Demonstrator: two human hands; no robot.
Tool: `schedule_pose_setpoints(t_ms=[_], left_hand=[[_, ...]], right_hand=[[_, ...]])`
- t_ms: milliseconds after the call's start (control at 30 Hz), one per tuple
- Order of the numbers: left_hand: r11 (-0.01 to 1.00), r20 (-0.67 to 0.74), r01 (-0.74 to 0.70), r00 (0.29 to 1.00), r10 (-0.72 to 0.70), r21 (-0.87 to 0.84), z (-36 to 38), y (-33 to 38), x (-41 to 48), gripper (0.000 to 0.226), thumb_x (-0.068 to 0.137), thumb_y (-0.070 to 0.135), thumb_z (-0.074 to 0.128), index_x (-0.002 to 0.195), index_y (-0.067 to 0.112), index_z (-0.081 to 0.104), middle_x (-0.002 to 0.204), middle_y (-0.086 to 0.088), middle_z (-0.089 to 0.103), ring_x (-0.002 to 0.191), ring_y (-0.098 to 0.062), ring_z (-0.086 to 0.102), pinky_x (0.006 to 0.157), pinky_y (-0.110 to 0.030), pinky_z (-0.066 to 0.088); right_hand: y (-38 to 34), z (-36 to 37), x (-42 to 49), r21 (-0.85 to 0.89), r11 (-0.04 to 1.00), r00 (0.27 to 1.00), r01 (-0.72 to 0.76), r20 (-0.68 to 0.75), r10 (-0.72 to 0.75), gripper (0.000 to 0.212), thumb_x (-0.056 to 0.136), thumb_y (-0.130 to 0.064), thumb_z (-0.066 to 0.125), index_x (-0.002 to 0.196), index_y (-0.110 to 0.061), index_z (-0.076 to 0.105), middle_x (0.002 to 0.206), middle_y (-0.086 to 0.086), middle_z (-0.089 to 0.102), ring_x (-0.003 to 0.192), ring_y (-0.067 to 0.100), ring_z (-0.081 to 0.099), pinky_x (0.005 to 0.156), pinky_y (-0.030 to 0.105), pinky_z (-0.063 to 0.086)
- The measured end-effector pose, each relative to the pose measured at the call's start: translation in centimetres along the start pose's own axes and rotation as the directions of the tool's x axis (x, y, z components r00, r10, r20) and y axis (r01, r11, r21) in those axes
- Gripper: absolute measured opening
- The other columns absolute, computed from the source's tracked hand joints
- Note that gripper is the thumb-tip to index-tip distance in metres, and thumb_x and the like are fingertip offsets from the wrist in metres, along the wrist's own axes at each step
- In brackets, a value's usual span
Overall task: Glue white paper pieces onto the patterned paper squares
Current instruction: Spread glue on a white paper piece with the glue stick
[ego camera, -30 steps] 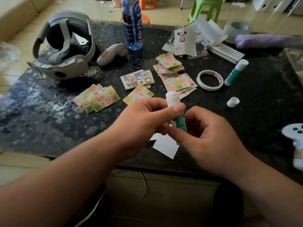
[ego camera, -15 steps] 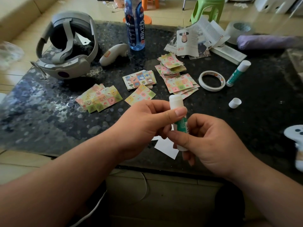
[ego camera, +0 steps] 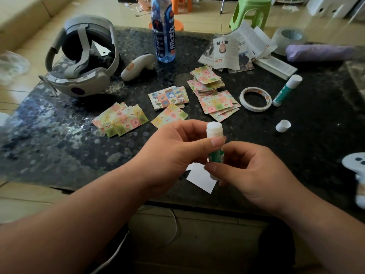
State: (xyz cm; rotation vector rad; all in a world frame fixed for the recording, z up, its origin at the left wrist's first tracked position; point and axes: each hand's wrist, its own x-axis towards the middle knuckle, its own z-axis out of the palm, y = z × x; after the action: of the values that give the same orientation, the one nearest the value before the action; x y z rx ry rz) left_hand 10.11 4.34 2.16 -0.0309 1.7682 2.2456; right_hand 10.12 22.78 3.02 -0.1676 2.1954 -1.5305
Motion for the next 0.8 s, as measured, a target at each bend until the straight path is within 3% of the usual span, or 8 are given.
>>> schedule_pose_setpoints(t_ms=[100,200,300,367,433,467,633,800], left_hand=[[0.999,0.035,0.039,0.999,-0.039,0.013,-0.1,0.0,0.1,0.018,0.083,0.015,0.071,0.098,0.007,0.077,0.106,-0.022,0.074,0.1,-0.049,0.066,0.096,-0.064,0.048],[0.995,0.024,0.08,0.996,-0.082,0.055,0.0,0.3,0.3,0.022,0.081,0.023,0.073,0.1,0.014,0.077,0.101,-0.013,0.075,0.087,-0.027,0.068,0.079,-0.041,0.052],[0.96,-0.121,0.217,0.973,-0.197,0.175,-0.2,0.6,0.5,0.035,0.08,0.041,0.08,0.105,0.018,0.072,0.099,0.0,0.074,0.084,-0.013,0.063,0.069,-0.028,0.049],[0.773,-0.205,0.252,0.965,-0.161,0.582,-0.7,0.2,0.7,0.035,0.086,0.05,0.074,0.109,0.024,0.067,0.098,0.012,0.069,0.087,-0.005,0.062,0.068,-0.019,0.047],[0.389,-0.147,0.152,0.988,-0.043,0.909,-0.8,-0.6,0.3,0.04,0.09,0.051,0.069,0.122,0.029,0.061,0.112,0.017,0.059,0.105,-0.003,0.056,0.084,-0.017,0.043],[0.276,-0.078,0.079,0.997,-0.016,0.958,-0.7,-1.1,0.0,0.044,0.092,0.05,0.067,0.129,0.029,0.059,0.122,0.015,0.056,0.118,-0.006,0.05,0.096,-0.019,0.04],[-0.017,0.17,-0.176,0.966,-0.192,0.984,1.5,-4.0,-2.2,0.077,0.094,0.069,0.046,0.155,0.026,0.031,0.162,0.008,0.024,0.149,-0.015,0.017,0.122,-0.036,0.02],[-0.133,0.188,-0.225,0.952,-0.243,0.965,2.3,-5.8,-2.4,0.091,0.095,0.075,0.03,0.162,0.017,0.008,0.17,-0.004,-0.003,0.155,-0.022,0.0,0.125,-0.044,0.011]], right_hand=[[0.2,0.0,0.0,0.051,0.998,0.999,0.048,0.005,-0.048,0.034,0.072,-0.039,0.076,0.103,-0.023,0.075,0.091,-0.003,0.079,0.086,0.013,0.076,0.077,0.03,0.063],[-0.2,-0.4,0.1,0.046,0.995,0.996,0.091,-0.015,-0.091,0.035,0.073,-0.039,0.071,0.102,-0.021,0.074,0.09,-0.005,0.079,0.083,0.009,0.075,0.072,0.022,0.061],[-0.5,-2.6,0.8,0.037,0.992,0.978,0.121,-0.176,-0.113,0.03,0.079,-0.034,0.067,0.105,-0.021,0.071,0.089,-0.006,0.079,0.078,0.009,0.075,0.071,0.017,0.059],[-0.2,-4.6,1.5,0.006,0.995,0.953,0.098,-0.29,-0.092,0.023,0.088,-0.029,0.068,0.11,-0.022,0.069,0.088,-0.005,0.078,0.077,0.011,0.075,0.068,0.02,0.06],[0.6,-5.9,2.1,-0.064,0.997,0.944,0.052,-0.323,-0.07,0.022,0.095,-0.028,0.067,0.116,-0.023,0.068,0.084,-0.002,0.077,0.069,0.012,0.071,0.066,0.026,0.057],[1.1,-6.3,2.3,-0.108,0.994,0.947,0.031,-0.316,-0.063,0.022,0.096,-0.031,0.067,0.117,-0.025,0.068,0.081,-0.002,0.076,0.064,0.011,0.067,0.065,0.03,0.054],[2.6,-5.7,2.9,-0.268,0.963,0.963,-0.015,-0.261,-0.058,0.012,0.092,-0.041,0.069,0.101,-0.034,0.072,0.071,-0.022,0.068,0.055,-0.004,0.058,0.057,0.023,0.044],[3.2,-4.1,3.8,-0.352,0.935,0.976,-0.047,-0.216,-0.032,0.006,0.088,-0.038,0.076,0.092,-0.034,0.074,0.08,-0.013,0.069,0.066,-0.008,0.061,0.049,0.007,0.041]])
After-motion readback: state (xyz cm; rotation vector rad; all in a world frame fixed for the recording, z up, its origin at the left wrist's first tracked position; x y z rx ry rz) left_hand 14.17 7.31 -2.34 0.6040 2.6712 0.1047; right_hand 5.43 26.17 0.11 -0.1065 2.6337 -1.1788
